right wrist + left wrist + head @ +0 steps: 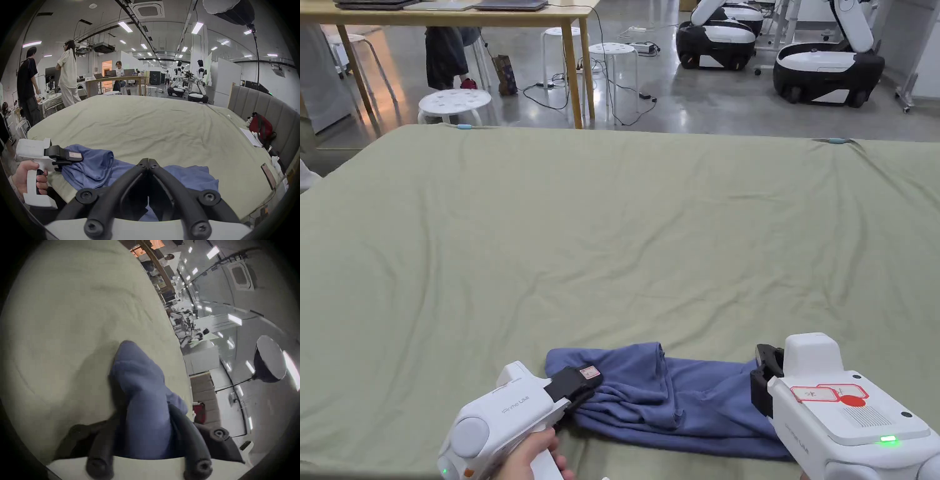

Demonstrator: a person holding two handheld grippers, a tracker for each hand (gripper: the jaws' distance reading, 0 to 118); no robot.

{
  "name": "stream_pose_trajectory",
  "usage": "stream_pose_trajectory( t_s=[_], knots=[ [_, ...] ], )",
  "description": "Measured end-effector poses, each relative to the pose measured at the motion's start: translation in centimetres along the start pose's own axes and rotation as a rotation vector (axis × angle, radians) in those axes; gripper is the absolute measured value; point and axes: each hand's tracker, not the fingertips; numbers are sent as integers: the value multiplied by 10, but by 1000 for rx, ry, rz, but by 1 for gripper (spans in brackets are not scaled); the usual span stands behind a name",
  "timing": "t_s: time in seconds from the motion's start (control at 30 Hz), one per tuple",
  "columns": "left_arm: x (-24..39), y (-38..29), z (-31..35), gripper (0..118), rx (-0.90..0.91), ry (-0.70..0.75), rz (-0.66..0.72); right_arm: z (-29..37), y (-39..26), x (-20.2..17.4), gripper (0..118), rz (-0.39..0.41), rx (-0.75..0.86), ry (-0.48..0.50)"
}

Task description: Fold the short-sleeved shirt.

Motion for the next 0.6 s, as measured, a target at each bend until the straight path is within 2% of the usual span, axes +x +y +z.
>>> stream_pose_trajectory(
  t_s=[0.07,0.1,0.33,0.4,0.5,0.6],
  knots=[
    [4,4,13,14,18,1,-30,-1,1,3,0,0,1,-2],
    [4,9,20,14,55,49,-76,-1,1,3,0,0,2,-6],
    [-1,63,81,14,229,304,-529,2,1,5,0,-13,0,-22],
    [6,71,92,14,251,369,-621,3,0,5,0,-16,-1,-23],
    [36,60,97,14,283,408,-726,6,-1,7,0,-14,-1,-21],
    [73,34,88,14,276,390,-845,6,-3,19,0,-18,-3,-32]
  ],
)
